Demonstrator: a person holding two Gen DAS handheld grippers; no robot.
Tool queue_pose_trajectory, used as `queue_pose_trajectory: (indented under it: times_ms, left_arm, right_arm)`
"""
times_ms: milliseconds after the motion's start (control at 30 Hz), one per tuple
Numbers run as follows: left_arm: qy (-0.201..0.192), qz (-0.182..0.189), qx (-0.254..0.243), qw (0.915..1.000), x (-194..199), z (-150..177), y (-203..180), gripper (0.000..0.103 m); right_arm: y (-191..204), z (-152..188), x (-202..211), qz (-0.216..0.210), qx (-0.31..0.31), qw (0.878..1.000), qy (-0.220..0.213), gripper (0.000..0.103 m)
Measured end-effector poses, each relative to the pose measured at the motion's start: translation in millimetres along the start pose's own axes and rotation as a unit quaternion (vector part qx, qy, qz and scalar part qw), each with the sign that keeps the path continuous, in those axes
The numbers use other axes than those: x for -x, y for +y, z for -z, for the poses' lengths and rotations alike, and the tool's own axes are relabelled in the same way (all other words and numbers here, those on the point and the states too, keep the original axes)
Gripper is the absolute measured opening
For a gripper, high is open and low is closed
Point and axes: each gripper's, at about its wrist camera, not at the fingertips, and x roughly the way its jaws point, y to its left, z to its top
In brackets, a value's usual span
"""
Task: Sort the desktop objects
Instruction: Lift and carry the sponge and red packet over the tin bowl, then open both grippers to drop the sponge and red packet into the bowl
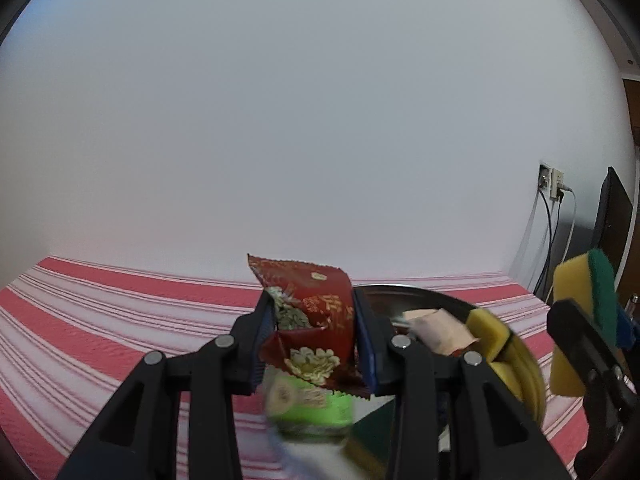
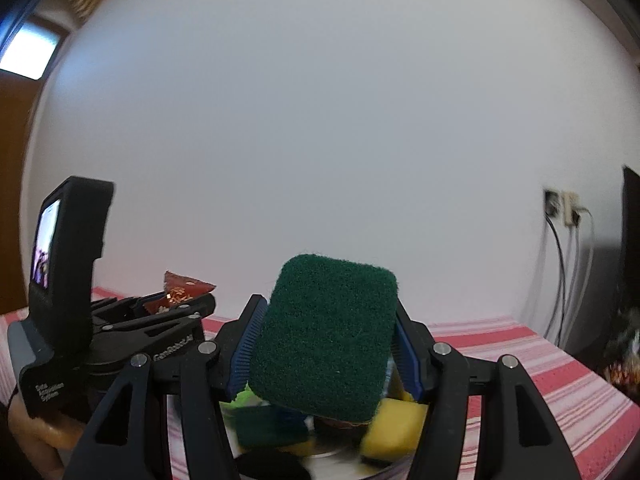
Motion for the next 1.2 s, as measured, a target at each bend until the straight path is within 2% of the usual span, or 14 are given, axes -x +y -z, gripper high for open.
queue_pose_trajectory:
  times_ms: [100, 233, 433, 633, 767, 900, 1033, 1167, 1200]
  left_arm:
    - [0.009, 0.01, 0.015, 0.9998, -10, -2, -13, 0.036]
    - [0.023, 0.026, 0.031, 0.9989, -17, 1, -24, 0.036]
    - [0.027, 0.039, -0.02, 0.9987, -12, 16, -39, 0.036]
    - [0.042, 0.046, -0.051, 0.9968, -17, 18, -52, 0.036]
    - [0.059, 0.071, -0.081, 0.9924, -18, 22, -63, 0.036]
    - [0.065, 0.073, -0.107, 0.9894, -22, 27, -74, 0.036]
    - [0.102, 0.087, -0.097, 0.9863, -35, 31, -73, 0.036]
    - [0.101, 0.093, -0.111, 0.9842, -33, 33, -80, 0.036]
    - [0.101, 0.095, -0.114, 0.9838, -33, 33, -82, 0.036]
  right_arm:
    - [-15, 1, -5, 0.015, -0.016, 1.0, 0.008, 0.062]
    - [-25, -8, -16, 0.032, 0.013, 0.999, 0.01, 0.062]
    - [-34, -28, -39, 0.037, 0.046, 0.998, 0.017, 0.062]
    - [-38, -61, -71, -0.003, 0.023, 0.998, 0.053, 0.062]
    - [-18, -65, -99, -0.043, 0.036, 0.994, 0.098, 0.062]
    - [-12, -62, -125, -0.073, 0.031, 0.987, 0.142, 0.061]
    - [-9, -59, -156, -0.103, 0.015, 0.973, 0.207, 0.061]
    - [-14, -48, -185, -0.13, 0.016, 0.958, 0.257, 0.061]
    - [-4, -43, -185, -0.134, 0.025, 0.954, 0.268, 0.061]
